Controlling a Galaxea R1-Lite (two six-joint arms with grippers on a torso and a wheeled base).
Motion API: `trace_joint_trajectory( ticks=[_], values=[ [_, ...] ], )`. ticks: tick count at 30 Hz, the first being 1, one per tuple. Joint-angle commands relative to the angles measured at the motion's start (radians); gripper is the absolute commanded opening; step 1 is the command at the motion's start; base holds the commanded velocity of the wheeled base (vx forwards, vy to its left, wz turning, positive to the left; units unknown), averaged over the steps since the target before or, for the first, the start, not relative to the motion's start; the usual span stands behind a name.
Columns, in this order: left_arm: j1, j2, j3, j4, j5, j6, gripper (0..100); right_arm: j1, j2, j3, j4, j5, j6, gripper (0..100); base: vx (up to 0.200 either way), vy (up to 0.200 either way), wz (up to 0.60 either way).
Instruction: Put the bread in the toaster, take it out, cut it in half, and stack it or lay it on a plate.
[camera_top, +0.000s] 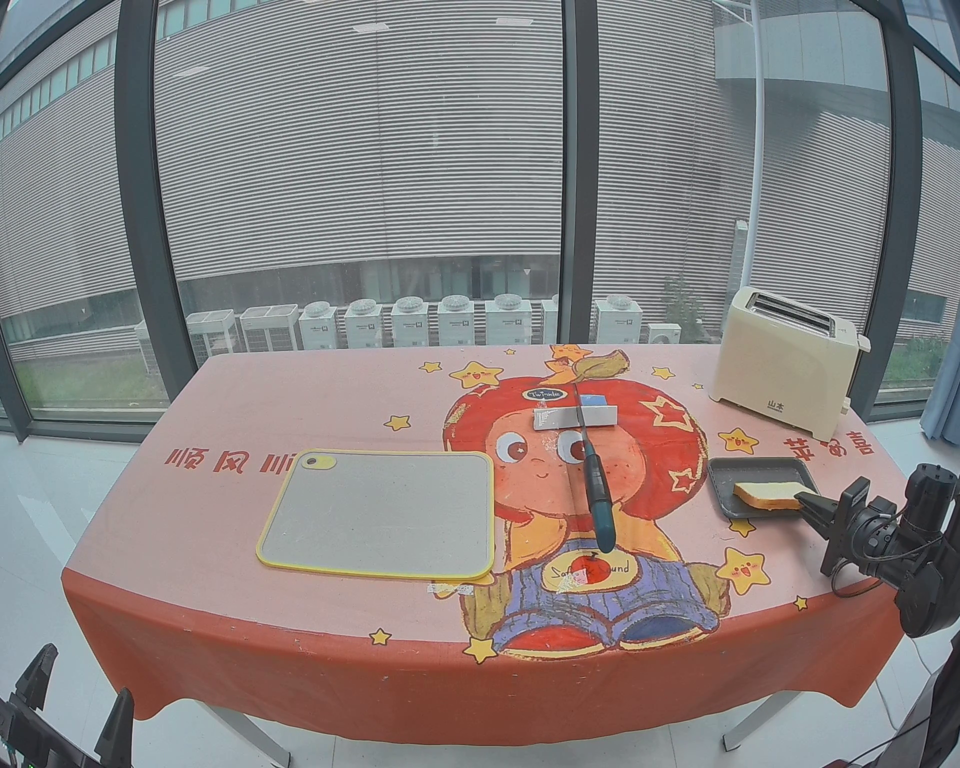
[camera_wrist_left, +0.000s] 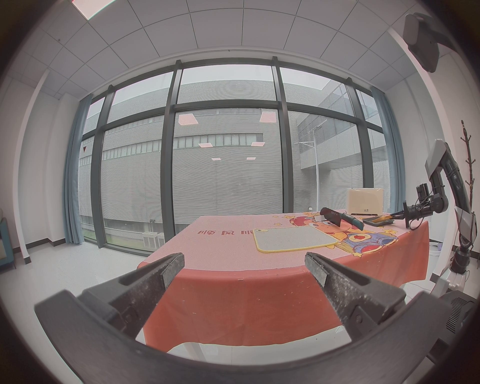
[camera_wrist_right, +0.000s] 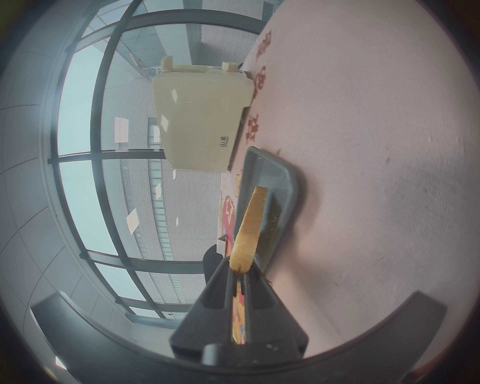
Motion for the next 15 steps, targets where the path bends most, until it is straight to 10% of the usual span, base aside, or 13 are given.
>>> trace_joint_trajectory(
  ticks=[1,15],
  values=[
    [0.000,0.001,0.018,0.000,0.000,0.000,100,-0.001,-0.070,-0.001,-0.007,0.001,0.000,0,0.000,0.000,0.00],
    [0.000,0.001,0.018,0.000,0.000,0.000,100,0.028,-0.163,-0.033,-0.007,-0.001,-0.005,0,0.000,0.000,0.00]
  ],
)
